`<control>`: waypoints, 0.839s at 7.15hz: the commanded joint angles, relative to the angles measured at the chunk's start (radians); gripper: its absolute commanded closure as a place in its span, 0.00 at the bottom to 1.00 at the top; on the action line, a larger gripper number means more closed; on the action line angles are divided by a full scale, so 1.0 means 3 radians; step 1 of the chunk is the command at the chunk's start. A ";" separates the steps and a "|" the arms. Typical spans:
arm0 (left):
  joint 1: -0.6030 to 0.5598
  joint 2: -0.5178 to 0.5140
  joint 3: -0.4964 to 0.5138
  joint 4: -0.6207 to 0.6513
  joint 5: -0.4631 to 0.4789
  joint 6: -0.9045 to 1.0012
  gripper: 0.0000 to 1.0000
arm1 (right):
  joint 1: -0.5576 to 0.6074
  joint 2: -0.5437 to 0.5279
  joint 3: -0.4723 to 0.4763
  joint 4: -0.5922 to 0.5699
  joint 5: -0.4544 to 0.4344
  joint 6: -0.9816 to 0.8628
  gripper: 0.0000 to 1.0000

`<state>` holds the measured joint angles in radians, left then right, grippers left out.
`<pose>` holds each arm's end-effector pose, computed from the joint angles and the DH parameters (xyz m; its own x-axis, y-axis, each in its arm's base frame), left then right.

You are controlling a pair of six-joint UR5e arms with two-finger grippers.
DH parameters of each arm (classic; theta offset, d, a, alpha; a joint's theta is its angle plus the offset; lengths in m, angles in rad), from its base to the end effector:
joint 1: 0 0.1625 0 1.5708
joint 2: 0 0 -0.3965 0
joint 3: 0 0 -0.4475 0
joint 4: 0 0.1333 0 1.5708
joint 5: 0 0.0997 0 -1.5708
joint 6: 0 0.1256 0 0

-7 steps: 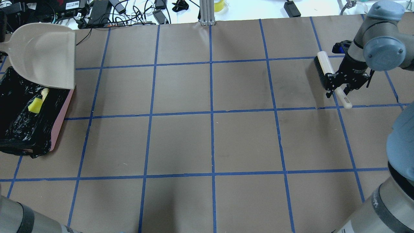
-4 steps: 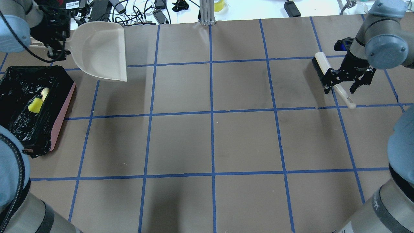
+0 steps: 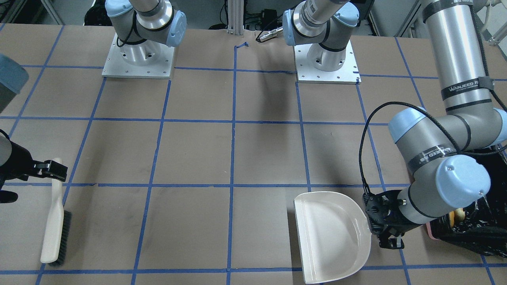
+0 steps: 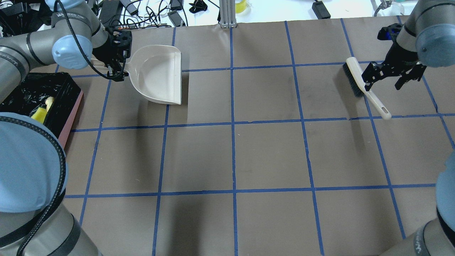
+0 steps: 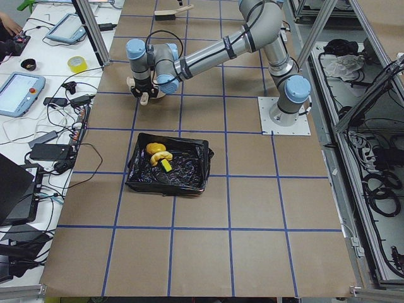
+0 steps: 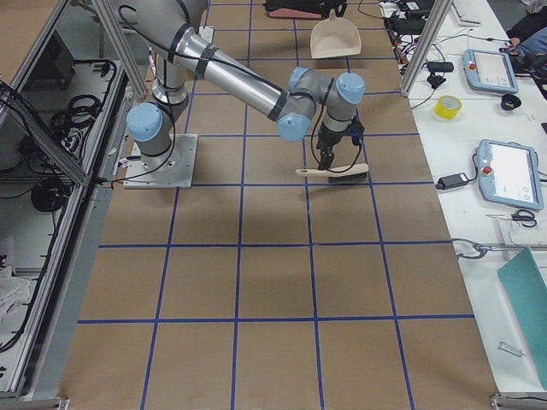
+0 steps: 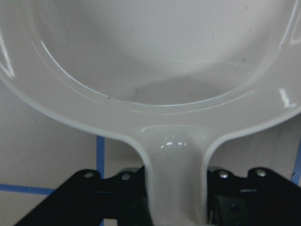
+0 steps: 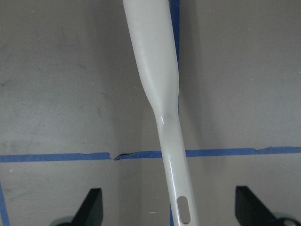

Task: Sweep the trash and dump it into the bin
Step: 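Lower the empty dustpan with the left gripper back onto the table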

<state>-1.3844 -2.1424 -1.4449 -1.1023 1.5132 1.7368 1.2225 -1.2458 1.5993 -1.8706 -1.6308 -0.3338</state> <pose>-0.0045 -0.7344 0.1800 -0.0206 0.9993 -0.0320 0.9984 0.0189 -0.0530 -0.1000 -0.6438 0.2528 -0.9992 0.0115 0.0390 0.0142 0.9974 0.0703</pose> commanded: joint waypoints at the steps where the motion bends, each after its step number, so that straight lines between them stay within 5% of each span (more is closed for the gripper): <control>1: -0.0018 -0.0038 -0.0230 0.0329 -0.0125 0.0137 1.00 | 0.0031 -0.0640 -0.0186 0.0094 -0.0004 0.0003 0.00; 4: -0.0013 -0.0073 -0.0281 0.0335 -0.0120 0.0167 1.00 | 0.0428 -0.1098 -0.0218 0.0604 0.0057 0.0510 0.00; 5: -0.0013 -0.0078 -0.0281 0.0335 -0.0115 0.0163 0.80 | 0.0754 -0.1088 -0.0218 0.0591 0.0052 0.0899 0.00; 6: -0.0013 -0.0084 -0.0266 0.0330 -0.0100 0.0122 0.32 | 0.0995 -0.1043 -0.0198 0.0555 0.0021 0.1055 0.00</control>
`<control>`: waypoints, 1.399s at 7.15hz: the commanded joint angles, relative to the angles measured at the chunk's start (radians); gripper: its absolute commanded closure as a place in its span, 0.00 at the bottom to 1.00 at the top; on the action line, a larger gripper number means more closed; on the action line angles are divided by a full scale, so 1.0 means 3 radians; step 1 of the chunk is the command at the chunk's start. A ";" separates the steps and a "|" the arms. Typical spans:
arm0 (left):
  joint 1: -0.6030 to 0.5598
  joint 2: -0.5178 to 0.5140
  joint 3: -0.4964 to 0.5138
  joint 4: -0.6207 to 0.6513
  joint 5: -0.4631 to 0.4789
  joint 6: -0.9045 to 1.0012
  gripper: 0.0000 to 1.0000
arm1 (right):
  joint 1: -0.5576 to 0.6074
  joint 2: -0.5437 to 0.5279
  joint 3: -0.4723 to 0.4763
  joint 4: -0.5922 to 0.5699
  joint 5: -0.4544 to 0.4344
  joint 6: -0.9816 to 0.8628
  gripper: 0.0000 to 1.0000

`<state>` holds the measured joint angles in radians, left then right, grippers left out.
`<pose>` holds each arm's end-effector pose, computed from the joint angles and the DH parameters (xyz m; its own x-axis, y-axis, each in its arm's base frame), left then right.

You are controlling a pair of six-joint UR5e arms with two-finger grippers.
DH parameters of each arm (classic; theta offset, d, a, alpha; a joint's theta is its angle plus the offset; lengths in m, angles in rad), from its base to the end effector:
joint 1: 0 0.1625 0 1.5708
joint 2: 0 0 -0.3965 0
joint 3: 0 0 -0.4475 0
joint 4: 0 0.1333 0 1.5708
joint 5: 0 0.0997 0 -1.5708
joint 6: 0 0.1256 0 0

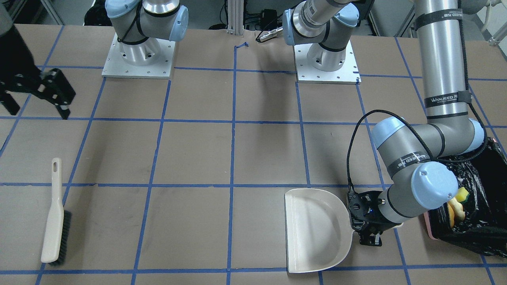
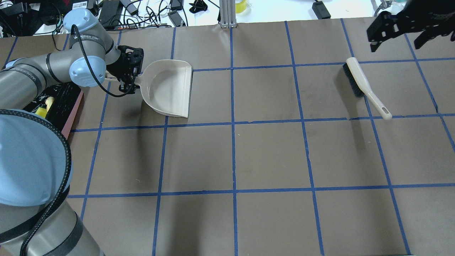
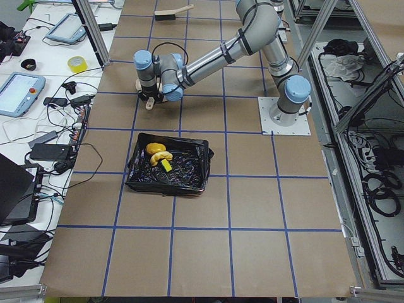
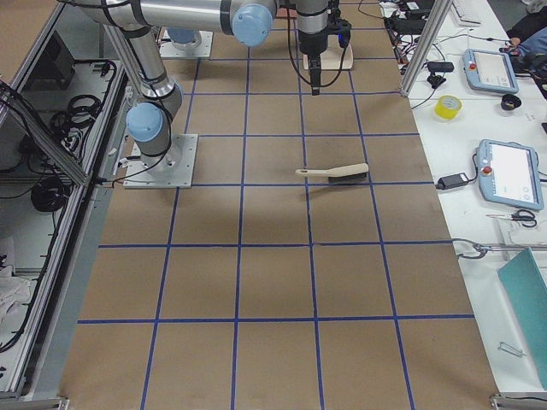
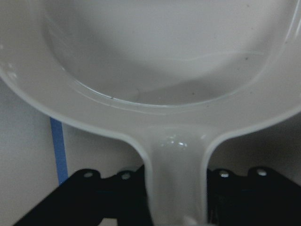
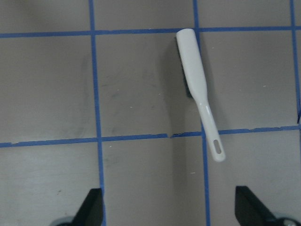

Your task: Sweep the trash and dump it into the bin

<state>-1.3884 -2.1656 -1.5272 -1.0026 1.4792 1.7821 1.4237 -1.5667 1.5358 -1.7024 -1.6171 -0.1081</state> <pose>-0.0145 -0.7198 0.1332 0.0281 0.9990 -0.0358 0.9958 -0.0311 -0.0859 0.0429 -0.5802 0.4651 -0.9969 0.0476 0.0629 0.0373 0.9871 -0.1559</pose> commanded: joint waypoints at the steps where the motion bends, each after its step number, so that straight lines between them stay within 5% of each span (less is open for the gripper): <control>1: 0.0006 0.0014 0.0023 -0.0007 0.0054 -0.0034 0.22 | 0.0337 0.0027 0.0019 -0.0001 0.0001 0.0314 0.00; 3: 0.0021 0.0095 0.0018 -0.0017 0.0131 -0.0065 0.22 | 0.0368 0.0032 0.0085 -0.0001 0.0047 0.0309 0.00; 5: -0.0030 0.0421 0.0039 -0.0491 0.0111 -0.0706 0.22 | 0.0373 0.0017 0.0101 0.0029 0.0302 0.0309 0.00; 7: -0.0137 0.0810 0.0028 -0.0941 0.0070 -0.1554 0.22 | 0.0383 0.0027 0.0167 0.0035 0.0303 0.0314 0.00; 10: -0.0178 0.1286 -0.0002 -0.1315 0.0075 -0.3576 0.09 | 0.0521 0.0027 0.0239 -0.0006 0.0257 0.0558 0.00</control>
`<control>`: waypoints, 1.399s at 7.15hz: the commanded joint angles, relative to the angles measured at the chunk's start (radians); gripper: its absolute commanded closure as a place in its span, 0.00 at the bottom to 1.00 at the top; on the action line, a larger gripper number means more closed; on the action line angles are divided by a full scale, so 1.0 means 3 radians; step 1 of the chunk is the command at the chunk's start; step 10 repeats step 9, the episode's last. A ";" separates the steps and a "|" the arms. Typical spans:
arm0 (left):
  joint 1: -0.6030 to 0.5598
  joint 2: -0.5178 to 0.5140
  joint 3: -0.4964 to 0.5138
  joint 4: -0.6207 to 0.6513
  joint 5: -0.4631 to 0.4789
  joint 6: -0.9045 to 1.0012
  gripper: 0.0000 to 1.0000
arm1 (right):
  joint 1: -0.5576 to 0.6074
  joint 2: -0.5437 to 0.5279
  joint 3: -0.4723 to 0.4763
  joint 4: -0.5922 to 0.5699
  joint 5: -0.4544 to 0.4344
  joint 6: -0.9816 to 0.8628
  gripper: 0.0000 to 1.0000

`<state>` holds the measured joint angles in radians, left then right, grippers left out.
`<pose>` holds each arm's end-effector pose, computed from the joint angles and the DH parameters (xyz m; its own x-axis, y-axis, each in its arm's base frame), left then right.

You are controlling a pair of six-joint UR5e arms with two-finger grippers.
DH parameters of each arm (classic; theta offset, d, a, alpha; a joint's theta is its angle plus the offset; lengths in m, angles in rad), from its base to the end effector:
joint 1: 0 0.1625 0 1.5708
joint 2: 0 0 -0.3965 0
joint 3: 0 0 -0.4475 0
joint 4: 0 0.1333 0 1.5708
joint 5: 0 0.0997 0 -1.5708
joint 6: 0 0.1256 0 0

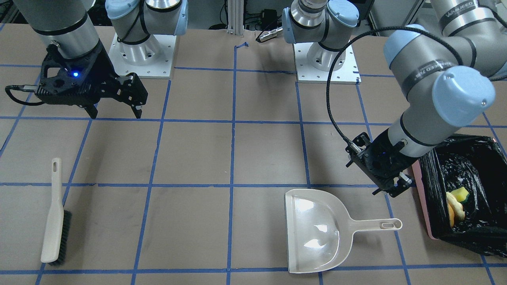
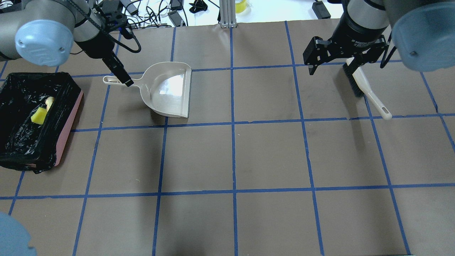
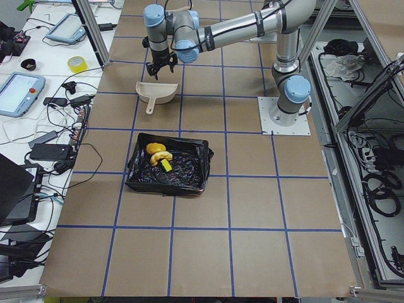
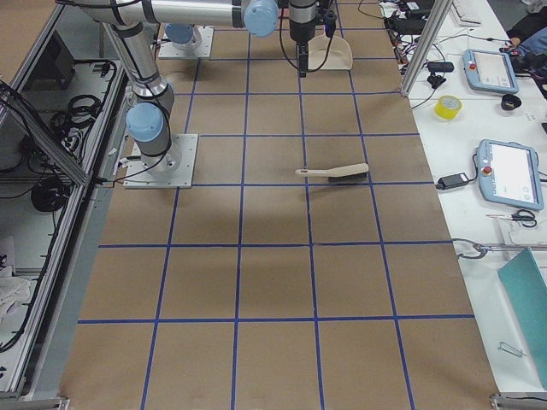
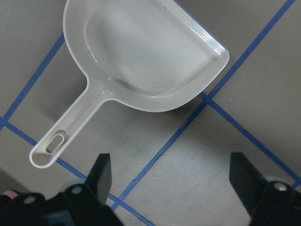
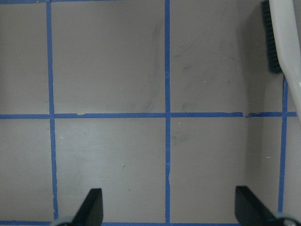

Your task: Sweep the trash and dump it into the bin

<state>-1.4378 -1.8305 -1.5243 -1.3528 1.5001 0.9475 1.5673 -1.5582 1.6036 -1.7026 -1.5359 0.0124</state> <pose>-0.0561 -0.6527 0.3262 -0.6848 0.7278 0.0373 0.7254 0.6857 -0.0601 0.1357 -0.5627 0.4222 -0.9993 0.0128 -0.0358 0.0159 0.9962 -0.0859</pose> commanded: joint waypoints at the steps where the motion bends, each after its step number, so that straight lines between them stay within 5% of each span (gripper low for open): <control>1: -0.0085 0.0287 -0.0083 -0.0149 0.0006 -0.1231 0.07 | 0.0052 -0.0001 0.0013 -0.0006 -0.0024 0.0199 0.00; 6: -0.0208 0.0809 -0.0094 -0.0594 0.0195 -0.2726 0.00 | 0.0052 0.0004 0.0008 -0.0001 -0.0034 0.0179 0.00; 10: -0.0213 0.0840 -0.0124 -0.0594 0.0139 -0.2897 0.00 | 0.0052 0.0009 0.0013 -0.0001 -0.0039 0.0184 0.00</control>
